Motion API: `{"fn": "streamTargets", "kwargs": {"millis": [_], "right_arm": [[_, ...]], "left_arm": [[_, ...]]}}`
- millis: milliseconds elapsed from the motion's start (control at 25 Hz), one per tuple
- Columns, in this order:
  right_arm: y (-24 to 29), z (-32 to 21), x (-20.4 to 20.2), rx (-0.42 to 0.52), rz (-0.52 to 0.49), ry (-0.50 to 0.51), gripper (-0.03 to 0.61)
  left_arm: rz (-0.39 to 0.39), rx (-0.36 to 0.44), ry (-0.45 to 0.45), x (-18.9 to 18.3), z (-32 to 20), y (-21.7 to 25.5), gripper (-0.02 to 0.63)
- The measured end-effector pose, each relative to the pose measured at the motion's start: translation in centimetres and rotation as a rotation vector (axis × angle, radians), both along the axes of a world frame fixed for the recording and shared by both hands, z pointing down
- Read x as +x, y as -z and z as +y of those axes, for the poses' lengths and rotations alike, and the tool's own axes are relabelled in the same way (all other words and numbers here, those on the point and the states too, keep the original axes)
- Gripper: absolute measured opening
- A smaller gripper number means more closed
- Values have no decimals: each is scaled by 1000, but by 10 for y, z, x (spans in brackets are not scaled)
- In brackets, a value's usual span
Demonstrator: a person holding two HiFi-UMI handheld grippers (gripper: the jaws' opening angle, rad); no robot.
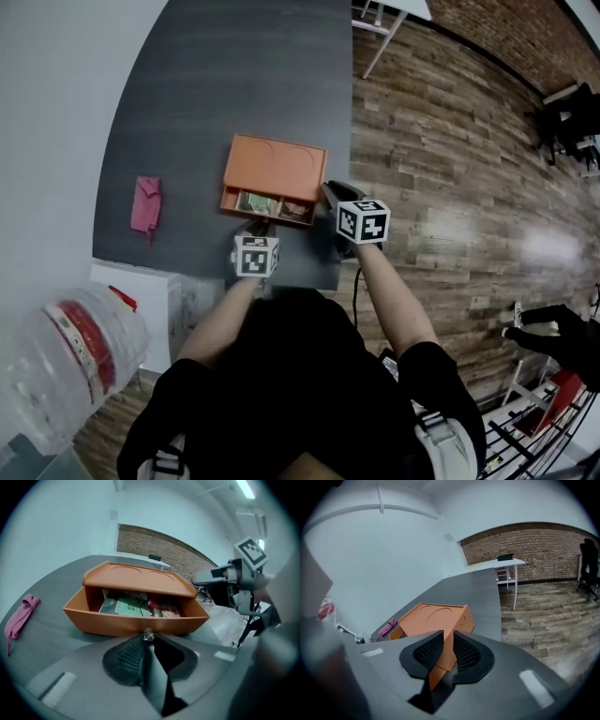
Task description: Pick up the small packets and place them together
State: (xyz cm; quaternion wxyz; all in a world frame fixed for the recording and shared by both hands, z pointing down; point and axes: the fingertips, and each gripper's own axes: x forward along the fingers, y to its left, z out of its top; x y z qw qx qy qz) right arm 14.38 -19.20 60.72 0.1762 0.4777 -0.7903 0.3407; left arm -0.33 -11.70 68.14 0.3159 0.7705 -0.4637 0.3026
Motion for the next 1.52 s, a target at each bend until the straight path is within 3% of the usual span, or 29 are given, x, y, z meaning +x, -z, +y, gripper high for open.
{"fn": "streamTargets", "kwargs": {"millis": [720,1360,1520], "right_arm": [[-12,-23,-4,-18,90,-85,91],[-10,-27,-3,14,93,-94,92],[-11,-30,-4,22,101,-83,92]], "left_arm": [[0,-102,-31,-6,53,-7,66],[-26,-100,-25,-12,54,-11,69],[-19,-129,-12,-19,57,-11,148]]}}
